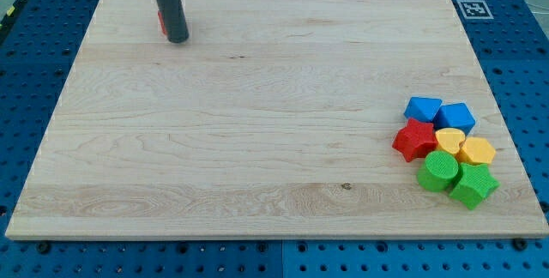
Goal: Move your hand away from red circle
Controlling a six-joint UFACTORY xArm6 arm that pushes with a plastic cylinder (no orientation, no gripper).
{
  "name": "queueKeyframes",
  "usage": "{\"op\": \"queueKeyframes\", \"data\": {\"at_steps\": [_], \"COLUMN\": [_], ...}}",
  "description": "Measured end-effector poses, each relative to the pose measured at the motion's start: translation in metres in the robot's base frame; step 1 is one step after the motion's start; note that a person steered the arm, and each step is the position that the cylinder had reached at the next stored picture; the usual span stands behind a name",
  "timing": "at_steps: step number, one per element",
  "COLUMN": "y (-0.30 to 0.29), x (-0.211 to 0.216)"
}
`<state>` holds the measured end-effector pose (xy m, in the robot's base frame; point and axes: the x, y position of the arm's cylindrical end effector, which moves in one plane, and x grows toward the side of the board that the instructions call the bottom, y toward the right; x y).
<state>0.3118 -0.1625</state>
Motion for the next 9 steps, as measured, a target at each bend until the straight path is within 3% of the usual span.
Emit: {"op": "queueKeyframes", "data": {"at_steps": [3, 5, 7, 8, 9], "y": [-0.037, -0.036, -0.016, 0.028, 0.058], "x": [-0.045, -0.046, -0.040, -0.040, -0.063]}}
